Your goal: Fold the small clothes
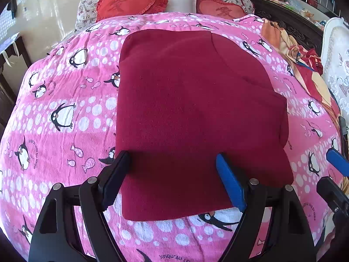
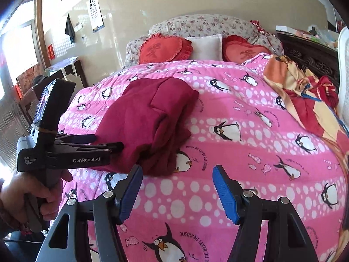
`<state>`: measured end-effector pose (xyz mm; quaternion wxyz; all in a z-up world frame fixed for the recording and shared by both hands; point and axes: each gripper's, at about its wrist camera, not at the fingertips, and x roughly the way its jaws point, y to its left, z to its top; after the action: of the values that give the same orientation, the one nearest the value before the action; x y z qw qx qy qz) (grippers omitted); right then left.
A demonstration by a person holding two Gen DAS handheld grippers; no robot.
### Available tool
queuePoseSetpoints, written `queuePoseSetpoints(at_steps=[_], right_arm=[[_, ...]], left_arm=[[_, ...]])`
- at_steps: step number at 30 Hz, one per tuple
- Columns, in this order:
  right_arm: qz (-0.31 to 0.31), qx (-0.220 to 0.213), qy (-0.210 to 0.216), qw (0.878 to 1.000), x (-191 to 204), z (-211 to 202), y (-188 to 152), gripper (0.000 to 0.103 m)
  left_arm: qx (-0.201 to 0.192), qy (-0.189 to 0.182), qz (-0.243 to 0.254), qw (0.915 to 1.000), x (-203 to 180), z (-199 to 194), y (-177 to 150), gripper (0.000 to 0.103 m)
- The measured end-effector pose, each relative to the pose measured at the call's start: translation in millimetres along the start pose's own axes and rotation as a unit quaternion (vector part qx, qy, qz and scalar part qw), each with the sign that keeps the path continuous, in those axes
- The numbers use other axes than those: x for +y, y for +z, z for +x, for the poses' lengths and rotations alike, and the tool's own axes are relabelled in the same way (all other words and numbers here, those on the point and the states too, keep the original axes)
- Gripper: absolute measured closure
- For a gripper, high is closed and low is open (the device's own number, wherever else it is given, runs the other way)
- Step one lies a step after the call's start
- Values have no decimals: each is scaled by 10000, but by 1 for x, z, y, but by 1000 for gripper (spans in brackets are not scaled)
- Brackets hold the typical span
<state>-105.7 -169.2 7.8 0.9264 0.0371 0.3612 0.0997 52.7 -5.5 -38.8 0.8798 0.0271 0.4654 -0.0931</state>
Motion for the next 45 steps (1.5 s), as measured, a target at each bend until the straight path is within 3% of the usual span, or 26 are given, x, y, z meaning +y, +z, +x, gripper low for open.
queuePoseSetpoints(at_steps=[8,10,12,13,16,18,19,20,23,29,30,32,34,35,37,39,40,42,44,45], right_arm=[[-8,18,92,10000,5,3,2,39],[-10,7,126,9999,5,5,6,39],[-83,-20,153,9998,5,9,16,39],[-156,-82,132,9998,6,12,26,39],[-83,-230,266,9993,0,25,58,39],[137,-241,569,9980,-7,41,77,36],[257,-176,801,9963,-11,52,85,26],[481,-30,1080,9930,-18,70,92,23],[1071,205,1503,9826,-32,105,95,22],[1388,755,1752,9718,-46,171,87,19],[1505,658,1948,9670,-50,174,83,16],[1544,606,2188,9616,-48,174,83,11],[1396,883,2740,9474,-34,177,80,10],[1160,945,2785,9487,-25,174,78,10],[923,1001,2660,9543,-17,172,77,17],[1323,1012,2679,9489,-29,174,75,32],[1564,1024,2747,9432,-37,176,73,45],[1812,1062,2970,9315,-46,176,70,55],[2028,1108,3412,9111,-45,171,69,60],[2057,1126,3510,9065,-43,170,69,60]], left_arm=[[38,-51,-129,9999,5,3,0,14],[74,-109,-311,9994,11,6,-1,3],[363,-509,-760,9951,25,19,-3,1],[483,-970,-1200,9869,40,26,-7,1],[281,-1200,-1173,9854,47,20,-9,1],[151,-1214,-1000,9874,46,15,-13,1],[10,-1248,-945,9877,48,9,-18,1],[-70,-1263,-946,9874,51,5,-21,1],[-203,-1292,-988,9865,62,-1,-31,1],[-52,-1432,-822,9863,62,7,-28,1],[-29,-1433,-813,9863,58,8,-24,1],[-16,-1551,-785,9848,52,5,-24,10],[-37,-1400,-779,9871,48,1,-24,23],[-24,-1346,-796,9877,48,1,-23,26],[-9,-1396,-958,9856,55,2,-25,35],[11,-1471,-1099,9830,63,3,-27,41],[11,-1486,-1125,9825,65,1,-28,46],[28,-1545,-1152,9812,67,-3,-28,51],[39,-1597,-1200,9798,68,-12,-34,55],[26,-1643,-1219,9788,70,-19,-36,57]])
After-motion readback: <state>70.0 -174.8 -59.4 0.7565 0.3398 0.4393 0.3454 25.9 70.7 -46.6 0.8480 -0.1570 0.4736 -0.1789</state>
